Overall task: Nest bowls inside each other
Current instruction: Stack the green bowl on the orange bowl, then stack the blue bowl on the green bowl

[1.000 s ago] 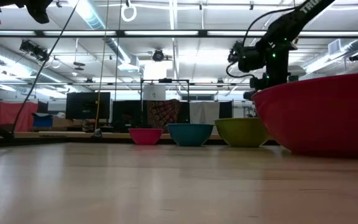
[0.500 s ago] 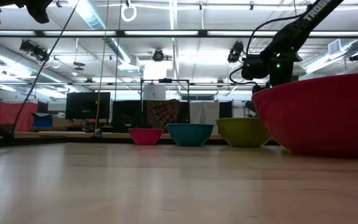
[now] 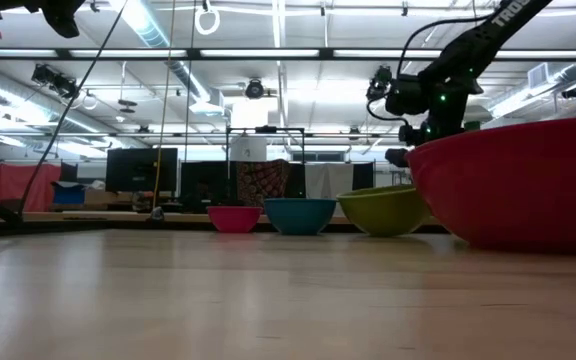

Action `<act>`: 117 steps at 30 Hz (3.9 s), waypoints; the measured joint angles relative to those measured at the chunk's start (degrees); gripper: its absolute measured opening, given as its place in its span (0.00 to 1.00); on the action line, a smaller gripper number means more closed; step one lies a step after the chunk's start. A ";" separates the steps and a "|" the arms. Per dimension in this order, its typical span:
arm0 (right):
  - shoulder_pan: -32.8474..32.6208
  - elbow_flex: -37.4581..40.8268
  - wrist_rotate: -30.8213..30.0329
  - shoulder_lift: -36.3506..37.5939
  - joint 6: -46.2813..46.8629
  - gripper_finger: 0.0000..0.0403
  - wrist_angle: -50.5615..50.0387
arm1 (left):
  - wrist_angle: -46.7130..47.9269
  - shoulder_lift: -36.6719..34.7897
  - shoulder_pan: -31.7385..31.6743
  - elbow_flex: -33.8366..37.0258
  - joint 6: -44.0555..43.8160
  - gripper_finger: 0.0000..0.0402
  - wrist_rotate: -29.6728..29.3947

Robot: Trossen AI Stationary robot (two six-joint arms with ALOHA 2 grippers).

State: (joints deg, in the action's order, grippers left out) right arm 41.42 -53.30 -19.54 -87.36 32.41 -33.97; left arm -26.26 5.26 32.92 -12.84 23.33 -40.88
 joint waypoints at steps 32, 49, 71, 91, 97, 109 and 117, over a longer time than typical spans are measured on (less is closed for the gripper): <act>-16.05 -4.78 15.07 32.74 -18.91 0.08 -34.85 | 0.00 0.00 0.01 -0.02 -0.20 0.47 0.00; -24.72 0.93 10.72 21.91 -9.10 0.08 -40.72 | -0.01 0.00 0.01 0.00 -0.19 0.47 0.00; -28.93 -12.97 8.97 7.74 -0.18 0.64 -53.73 | 0.00 0.00 -0.01 0.00 -0.27 0.47 0.00; -26.48 -20.39 -2.06 -3.59 -8.86 0.61 -10.04 | -0.01 -0.02 -0.01 0.00 -0.24 0.47 0.00; -24.86 -20.37 5.52 -11.32 -23.95 0.61 5.36 | 0.02 0.00 -0.01 0.00 0.38 0.47 0.00; -22.55 -21.79 0.60 -21.25 -47.39 0.61 18.56 | 1.05 -0.02 -0.02 0.00 0.46 0.47 0.00; -19.83 -21.81 4.85 -24.75 -49.38 0.59 14.54 | 1.20 -0.02 0.01 0.00 1.95 0.47 -0.02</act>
State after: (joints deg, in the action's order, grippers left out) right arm 21.60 -75.11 -14.69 -112.10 -16.97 -19.43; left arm -25.06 5.23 32.93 -12.84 25.28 -40.91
